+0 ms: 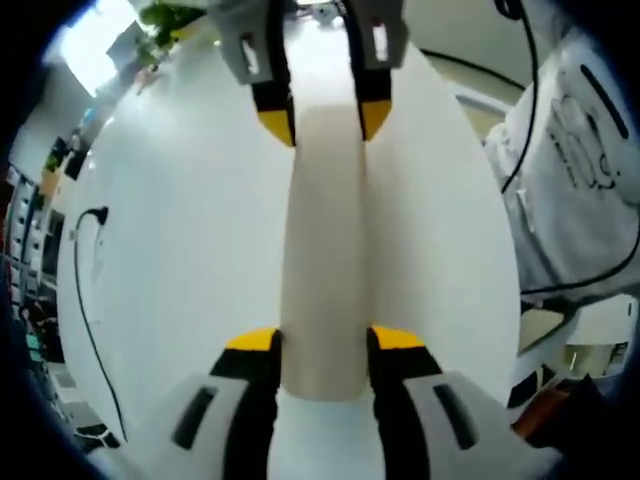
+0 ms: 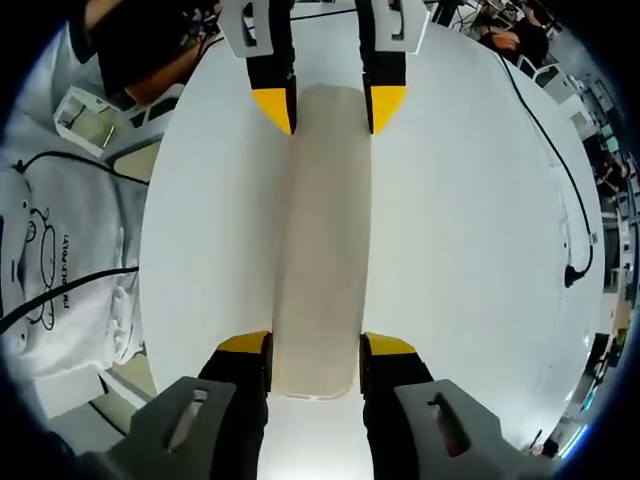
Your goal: Arrange the utensils inside the cutlery case until each visible utensil rests in its matching compartment.
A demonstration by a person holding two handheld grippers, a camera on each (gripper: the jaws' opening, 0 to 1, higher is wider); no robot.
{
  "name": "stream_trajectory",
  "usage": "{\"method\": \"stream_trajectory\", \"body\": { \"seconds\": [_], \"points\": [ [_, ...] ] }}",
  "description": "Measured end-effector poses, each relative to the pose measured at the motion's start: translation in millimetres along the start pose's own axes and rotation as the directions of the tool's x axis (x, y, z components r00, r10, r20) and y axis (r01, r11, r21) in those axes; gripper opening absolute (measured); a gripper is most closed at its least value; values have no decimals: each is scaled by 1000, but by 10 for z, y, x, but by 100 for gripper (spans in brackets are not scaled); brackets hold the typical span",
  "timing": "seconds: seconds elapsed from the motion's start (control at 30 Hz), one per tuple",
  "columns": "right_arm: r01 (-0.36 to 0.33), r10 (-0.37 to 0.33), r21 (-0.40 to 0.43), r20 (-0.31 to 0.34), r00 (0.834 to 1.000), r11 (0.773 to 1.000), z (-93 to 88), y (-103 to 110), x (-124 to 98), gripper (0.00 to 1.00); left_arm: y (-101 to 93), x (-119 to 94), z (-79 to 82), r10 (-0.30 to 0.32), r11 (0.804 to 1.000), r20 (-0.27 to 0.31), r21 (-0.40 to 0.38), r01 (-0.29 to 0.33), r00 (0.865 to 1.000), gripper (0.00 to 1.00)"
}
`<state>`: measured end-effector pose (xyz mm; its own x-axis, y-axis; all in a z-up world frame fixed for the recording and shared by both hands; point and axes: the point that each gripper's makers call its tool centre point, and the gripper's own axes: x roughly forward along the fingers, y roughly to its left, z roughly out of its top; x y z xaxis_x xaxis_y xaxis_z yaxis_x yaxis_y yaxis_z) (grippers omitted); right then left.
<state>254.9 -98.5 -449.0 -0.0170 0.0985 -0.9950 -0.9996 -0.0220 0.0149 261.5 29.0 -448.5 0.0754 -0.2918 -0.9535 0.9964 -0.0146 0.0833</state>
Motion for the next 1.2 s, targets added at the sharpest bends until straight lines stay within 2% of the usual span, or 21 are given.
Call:
{"method": "stream_trajectory", "body": {
  "seconds": [0.37, 0.4, 0.43, 0.47, 0.53, 0.57, 0.63, 0.7, 0.8, 0.9, 0.93, 1.0, 1.1, 1.2],
  "points": [
    [5, -5, 3, -13, 1000, 1000, -78, -2, -24, 35, -8, 25, 71, -22, 1000, -5, -10, 22, 1000, 36],
    [6, -6, 3, -11, 1000, 1000, -75, -1, -31, 31, -9, 22, 70, -21, 1000, -6, -11, 21, 1000, 34],
    [-10, 9, -18, -19, 1000, 1000, -83, 21, -52, 19, -29, 3, 71, -31, 1000, -9, 1, 31, 999, 23],
    [6, -7, -33, -12, 1000, 999, -69, -3, -67, 16, 10, -22, 92, -11, 1000, -1, 22, 11, 1000, 13],
    [5, -5, -20, -11, 1000, 1000, -79, -14, -63, 21, 26, -43, 112, -14, 1000, 17, 21, 13, 1000, 21],
    [1, -1, -18, -12, 1000, 1000, -86, -7, -47, 21, -33, -39, 107, -46, 999, 20, -18, 47, 999, 25],
    [-7, 7, -18, -9, 1000, 1000, -106, 22, -30, 21, -56, -11, 98, -51, 999, 15, -5, 51, 999, 25],
    [-24, 24, -11, 9, 1000, 1000, -132, 66, -40, 21, -89, 9, 63, -59, 998, 3, -8, 59, 998, 25],
    [-15, 14, 28, 44, 999, 999, -239, 1, -99, 21, -77, -28, 21, -60, 998, 17, -24, 60, 998, 24],
    [0, -7, 86, 85, 996, 996, -390, -114, -149, 21, -15, -116, 19, -33, 998, 57, -44, 36, 998, 24],
    [0, -12, 111, 111, 994, 994, -430, -146, -159, 21, 40, -167, 26, -11, 998, 90, -59, 17, 996, 24],
    [5, -30, 151, 163, 986, 989, -501, -233, -160, 21, 119, -218, -19, 12, 997, 108, -82, -3, 994, 24],
    [58, -89, 152, 206, 975, 987, -623, -424, -104, 23, 286, -217, -170, 56, 994, 93, -102, -47, 994, 24],
    [77, -113, 161, 229, 967, 984, -695, -534, -24, 25, 408, -148, -296, 76, 992, 67, -102, -69, 995, 25]
  ]
}}
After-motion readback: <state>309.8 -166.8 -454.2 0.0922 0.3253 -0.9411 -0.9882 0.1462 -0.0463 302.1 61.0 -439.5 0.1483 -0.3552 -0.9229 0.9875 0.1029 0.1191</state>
